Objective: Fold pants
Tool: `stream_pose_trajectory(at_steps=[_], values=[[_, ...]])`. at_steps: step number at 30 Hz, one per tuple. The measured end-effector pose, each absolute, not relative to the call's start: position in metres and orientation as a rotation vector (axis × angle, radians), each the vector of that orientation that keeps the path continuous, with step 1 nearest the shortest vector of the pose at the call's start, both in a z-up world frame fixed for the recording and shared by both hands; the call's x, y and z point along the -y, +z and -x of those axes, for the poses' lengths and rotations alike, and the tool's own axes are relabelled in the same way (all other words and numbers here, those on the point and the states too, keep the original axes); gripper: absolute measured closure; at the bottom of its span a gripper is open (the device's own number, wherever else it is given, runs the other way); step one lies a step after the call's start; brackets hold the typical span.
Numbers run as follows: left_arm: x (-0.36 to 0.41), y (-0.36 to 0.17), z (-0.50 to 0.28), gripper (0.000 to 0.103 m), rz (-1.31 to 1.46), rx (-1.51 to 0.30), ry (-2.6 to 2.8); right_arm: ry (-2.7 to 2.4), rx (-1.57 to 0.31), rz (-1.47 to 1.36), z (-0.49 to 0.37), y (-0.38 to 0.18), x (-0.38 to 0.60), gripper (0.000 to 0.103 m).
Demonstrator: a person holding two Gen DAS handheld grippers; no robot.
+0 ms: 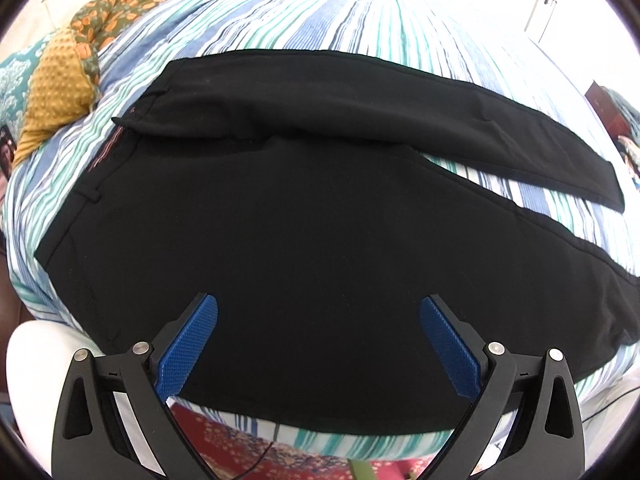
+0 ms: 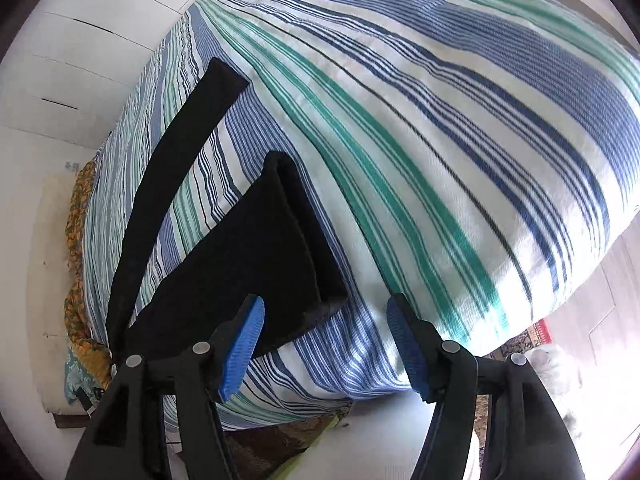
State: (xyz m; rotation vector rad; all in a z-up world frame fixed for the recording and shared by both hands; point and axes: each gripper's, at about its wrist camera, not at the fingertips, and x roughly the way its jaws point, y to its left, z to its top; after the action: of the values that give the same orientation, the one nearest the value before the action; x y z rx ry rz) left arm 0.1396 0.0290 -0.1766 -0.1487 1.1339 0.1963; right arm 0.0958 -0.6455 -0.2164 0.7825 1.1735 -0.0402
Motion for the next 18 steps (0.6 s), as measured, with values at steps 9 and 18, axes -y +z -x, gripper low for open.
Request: stream_pose_trajectory(at_steps=[9, 18], values=[[-0.033, -0.147, -0.107, 0.001, 0.096, -1.051, 0.196, -0.121, -1.144, -0.478, -0.101, -0.194, 0.63, 0.092], [-0.031, -0.158, -0.116, 0.001, 0.099, -1.05, 0.201, -0.269, -1.051, -0.24, -0.095, -0.167, 0.586, 0.06]])
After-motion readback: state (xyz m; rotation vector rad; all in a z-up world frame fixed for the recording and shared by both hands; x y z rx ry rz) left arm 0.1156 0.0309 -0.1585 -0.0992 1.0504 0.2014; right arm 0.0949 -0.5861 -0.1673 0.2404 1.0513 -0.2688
